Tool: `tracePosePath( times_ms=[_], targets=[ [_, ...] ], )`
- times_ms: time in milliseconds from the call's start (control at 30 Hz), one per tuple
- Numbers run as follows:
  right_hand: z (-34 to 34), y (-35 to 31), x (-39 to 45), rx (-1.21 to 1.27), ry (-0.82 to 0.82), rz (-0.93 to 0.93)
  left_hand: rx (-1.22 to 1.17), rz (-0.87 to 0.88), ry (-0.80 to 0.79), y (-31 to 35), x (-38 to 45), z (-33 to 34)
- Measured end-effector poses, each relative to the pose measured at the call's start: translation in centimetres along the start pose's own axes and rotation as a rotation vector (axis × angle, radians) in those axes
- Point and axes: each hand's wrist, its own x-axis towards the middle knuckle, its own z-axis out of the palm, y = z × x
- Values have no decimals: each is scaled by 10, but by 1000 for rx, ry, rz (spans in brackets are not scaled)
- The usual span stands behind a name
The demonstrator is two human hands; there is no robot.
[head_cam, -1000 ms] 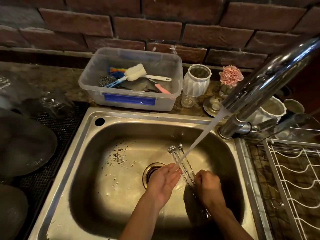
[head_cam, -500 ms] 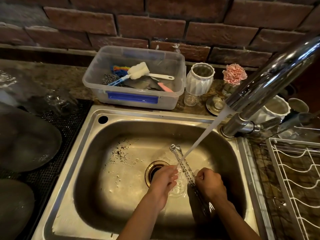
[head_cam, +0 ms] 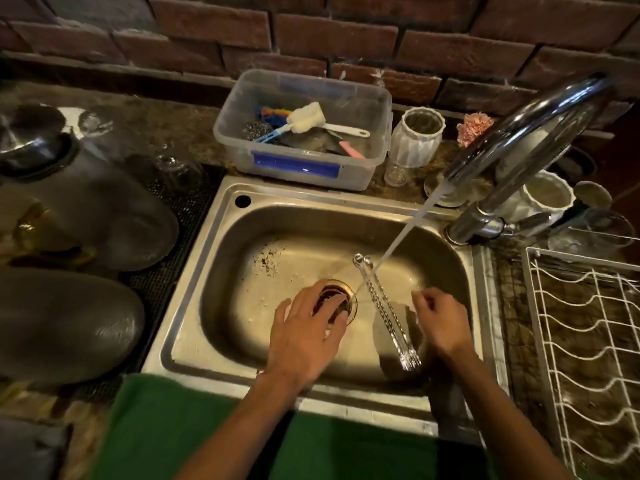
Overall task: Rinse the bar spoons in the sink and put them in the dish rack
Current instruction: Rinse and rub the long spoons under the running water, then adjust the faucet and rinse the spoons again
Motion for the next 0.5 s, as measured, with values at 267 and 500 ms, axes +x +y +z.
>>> tracePosePath(
  times_ms=[267,500],
  targets=[
    [-54,-15,-14,48,179,-90,197,71,-44,0,-71,0],
    [-97,-27,6,117,401,4,282,75,-124,-13,-96,19]
  ],
)
